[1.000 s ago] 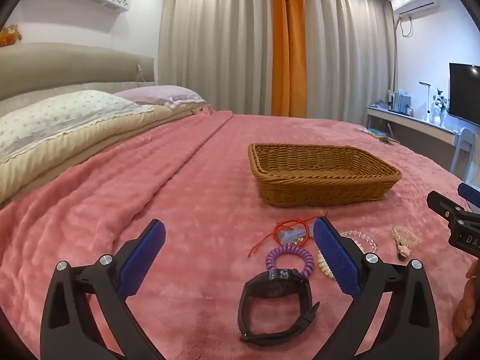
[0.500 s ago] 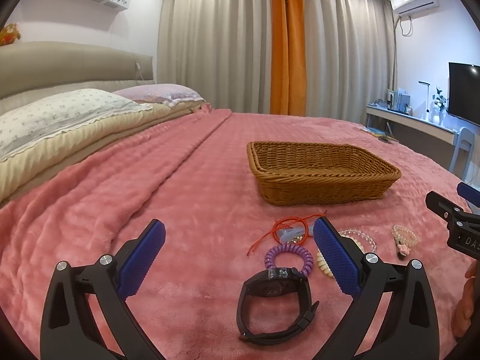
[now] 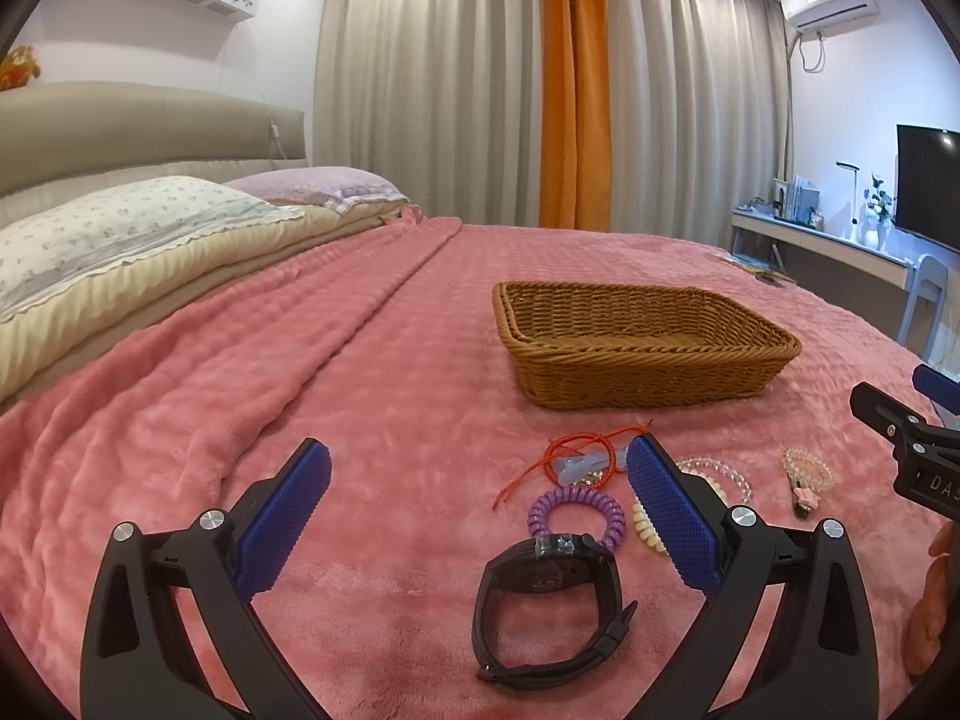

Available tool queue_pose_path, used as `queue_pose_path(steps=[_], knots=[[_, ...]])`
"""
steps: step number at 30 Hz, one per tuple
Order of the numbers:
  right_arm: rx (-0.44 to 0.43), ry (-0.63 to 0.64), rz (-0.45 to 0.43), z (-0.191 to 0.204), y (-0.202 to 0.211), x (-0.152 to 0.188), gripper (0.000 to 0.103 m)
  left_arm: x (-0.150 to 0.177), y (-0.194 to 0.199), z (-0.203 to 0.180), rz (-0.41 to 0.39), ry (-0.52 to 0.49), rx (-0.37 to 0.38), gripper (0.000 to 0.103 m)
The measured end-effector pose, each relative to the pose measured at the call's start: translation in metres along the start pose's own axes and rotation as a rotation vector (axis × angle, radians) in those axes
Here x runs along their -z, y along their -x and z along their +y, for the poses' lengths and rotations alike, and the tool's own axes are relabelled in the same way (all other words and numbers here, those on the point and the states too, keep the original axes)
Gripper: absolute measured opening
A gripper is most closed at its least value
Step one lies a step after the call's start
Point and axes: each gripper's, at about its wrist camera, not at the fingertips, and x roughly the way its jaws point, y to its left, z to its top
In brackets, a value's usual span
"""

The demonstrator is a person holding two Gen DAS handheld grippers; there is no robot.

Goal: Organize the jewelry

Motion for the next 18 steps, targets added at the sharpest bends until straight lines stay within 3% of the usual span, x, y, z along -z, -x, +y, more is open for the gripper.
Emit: queue_pose_path(steps=[18], knots=[[-0.001, 0.006, -0.005, 0.0011, 0.0005, 0.0002, 0.097, -0.0009, -0.0003, 0.0007, 0.001, 0.002, 0.001, 0.096]])
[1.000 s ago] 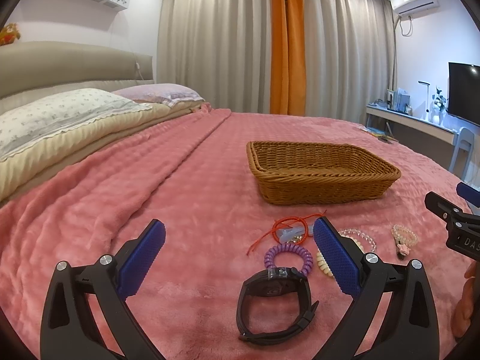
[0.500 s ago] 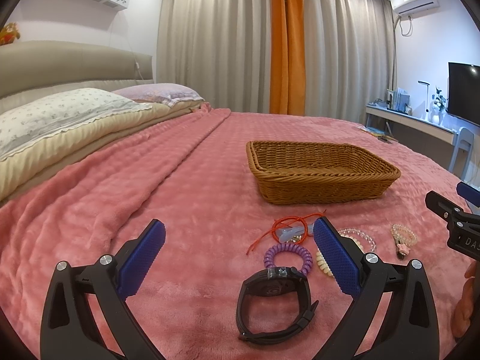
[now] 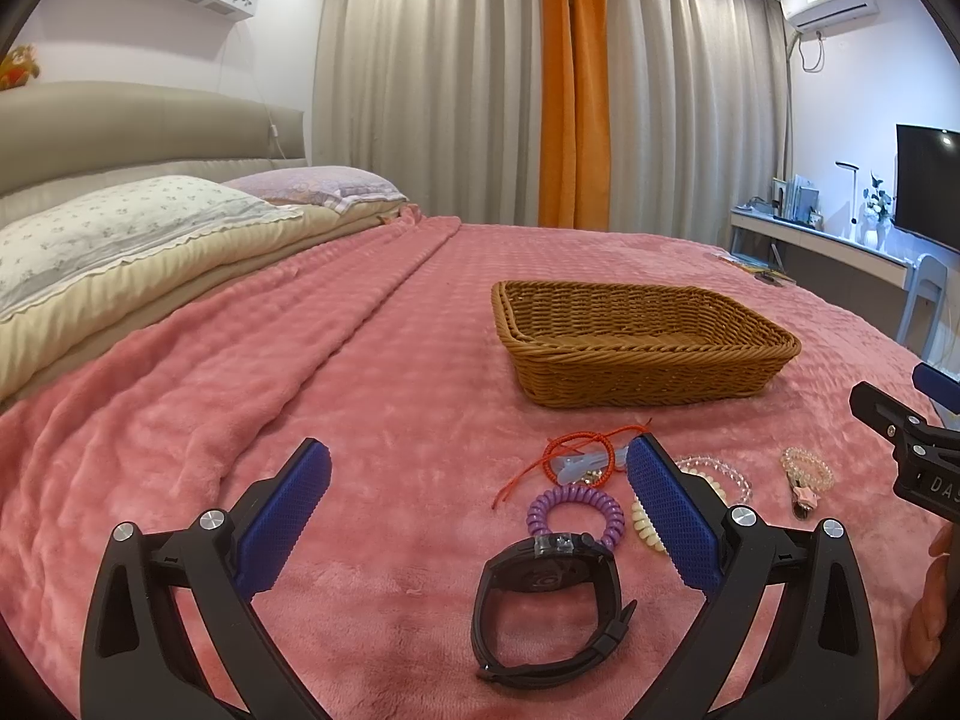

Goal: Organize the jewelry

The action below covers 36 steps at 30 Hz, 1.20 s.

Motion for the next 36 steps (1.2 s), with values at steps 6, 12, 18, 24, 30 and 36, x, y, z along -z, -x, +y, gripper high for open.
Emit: queue_pose_path(steps=[6, 12, 18, 24, 30, 36], knots=[[0.0, 0.0, -0.001, 0.0, 0.0, 0.0, 0.097, 0.0, 0.0, 0.0, 0.0, 0.0, 0.0, 0.096], [0.0, 0.0, 0.0, 0.0, 0.0, 0.0, 0.097, -0.001, 0.0, 0.0, 0.0, 0.0, 0.001, 0.096], [0.0, 0.0, 0.0, 0.0, 0.0, 0.0, 0.097, -0.001, 0.0, 0.001, 0.0, 0.001, 0.001, 0.096], [0.0, 0.0, 0.0, 0.0, 0.0, 0.0, 0.097, -0.001, 0.0, 0.001, 0.0, 0.0, 0.002, 0.096], [-0.021, -0.008, 0.015, 0.0, -0.007, 0.005, 0.097, 0.003, -0.008, 0.007, 0.032, 0.039, 0.035, 0.096], [-0.044, -0.065, 0.046, -0.012, -0.014, 0.006, 0.097, 0.01, -0.017, 0.022, 0.093, 0.132, 0.099, 0.096]])
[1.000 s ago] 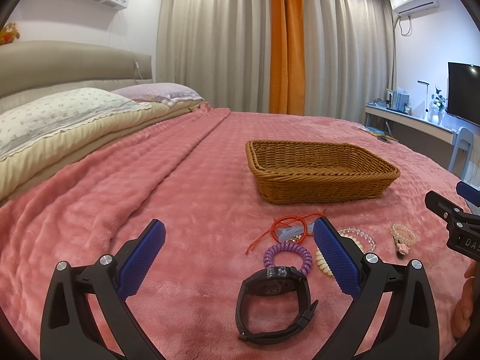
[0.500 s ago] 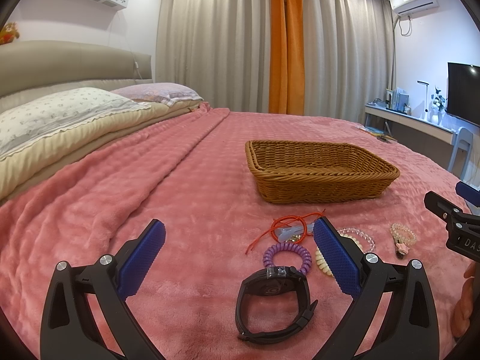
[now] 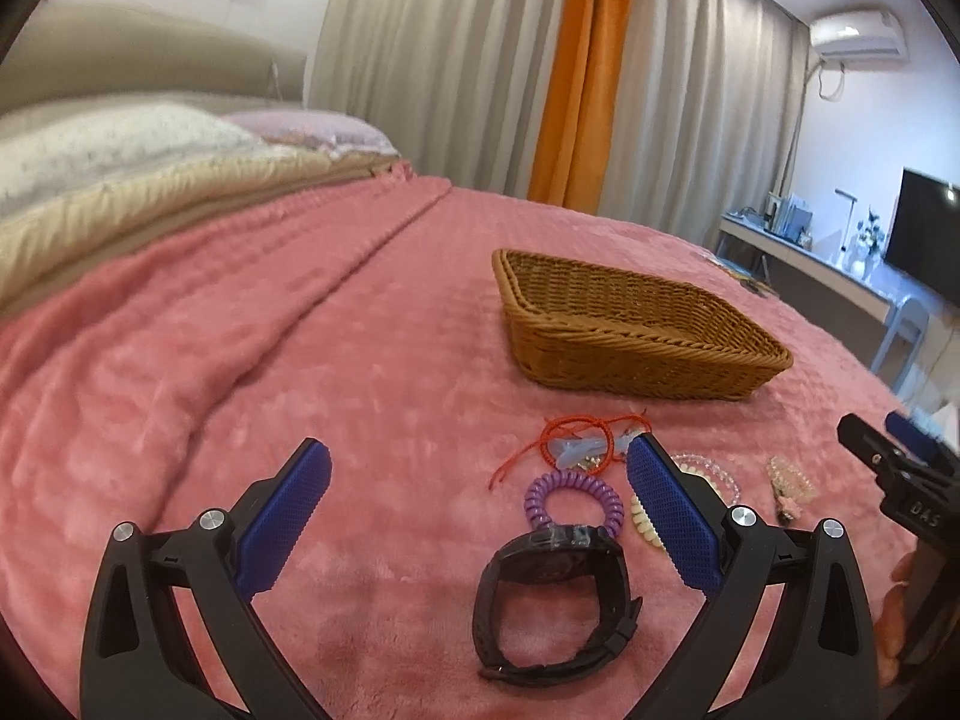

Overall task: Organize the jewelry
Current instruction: 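Grasp black watch with left tool while right tool grasps clear bead bracelet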

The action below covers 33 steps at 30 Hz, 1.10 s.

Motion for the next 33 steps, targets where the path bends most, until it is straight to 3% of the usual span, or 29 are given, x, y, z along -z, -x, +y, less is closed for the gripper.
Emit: queue_pose_path(steps=[6, 9, 11, 16, 22, 29, 33], knots=[[-0.026, -0.068, 0.091, -0.021, -0.008, -0.006, 0.094, -0.009, 0.009, 0.019, 0.137, 0.063, 0.161, 0.095], [-0.042, -0.104, 0.148, -0.039, -0.006, -0.011, 0.086, -0.011, 0.015, 0.026, 0.216, 0.061, 0.199, 0.095], [-0.041, -0.105, 0.196, -0.048, -0.01, -0.012, 0.074, -0.01, 0.015, 0.026, 0.276, 0.063, 0.238, 0.088], [-0.066, -0.117, 0.291, -0.064, -0.016, -0.014, 0.059, -0.005, 0.001, 0.014, 0.387, 0.007, 0.222, 0.065], [-0.095, -0.018, 0.399, -0.036, -0.029, -0.007, 0.038, 0.001, -0.016, 0.003, 0.458, -0.03, 0.172, 0.041], [-0.095, 0.029, 0.492, -0.02, -0.066, 0.002, 0.032, 0.002, -0.028, 0.017, 0.496, 0.027, 0.173, 0.034], [-0.071, 0.066, 0.525, -0.011, -0.081, 0.009, 0.023, 0.006, -0.033, 0.01, 0.498, 0.004, 0.157, 0.034]])
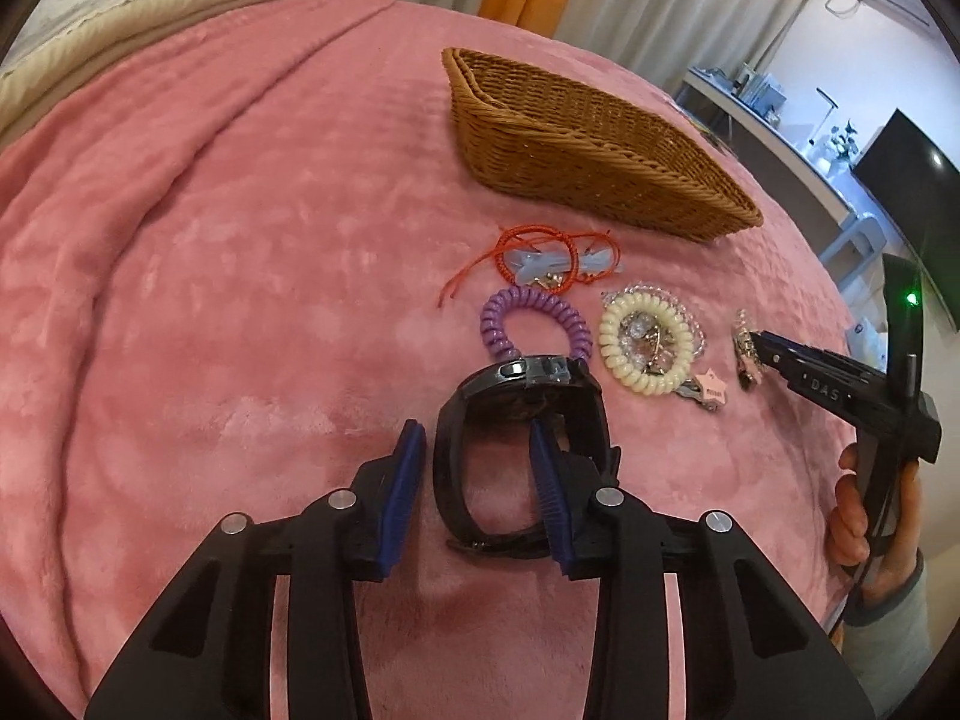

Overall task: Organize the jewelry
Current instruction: 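Grasp black watch with left tool while right tool grasps clear bead bracelet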

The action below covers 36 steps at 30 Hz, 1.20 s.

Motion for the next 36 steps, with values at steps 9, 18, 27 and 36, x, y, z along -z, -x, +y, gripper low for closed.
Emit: queue_pose_path(steps=[9, 18, 27, 36], knots=[[-0.011, 0.048, -0.072, 0.006, 0.013, 0.006, 0.008, 0.007, 0.005, -0.016, -0.049, -0.068, -0.121, 0.007], [-0.065, 0.038, -0.192, 0.01, 0.068, -0.005, 0.008, -0.003, 0.058, -0.036, -0.225, -0.08, -0.035, 0.007], [-0.067, 0.022, -0.347, 0.007, 0.108, -0.078, 0.008, -0.097, 0.079, -0.078, -0.386, -0.127, 0.013, 0.007], [-0.063, -0.014, -0.265, 0.002, 0.028, -0.159, 0.008, -0.178, -0.015, -0.086, -0.327, -0.111, -0.001, 0.007]])
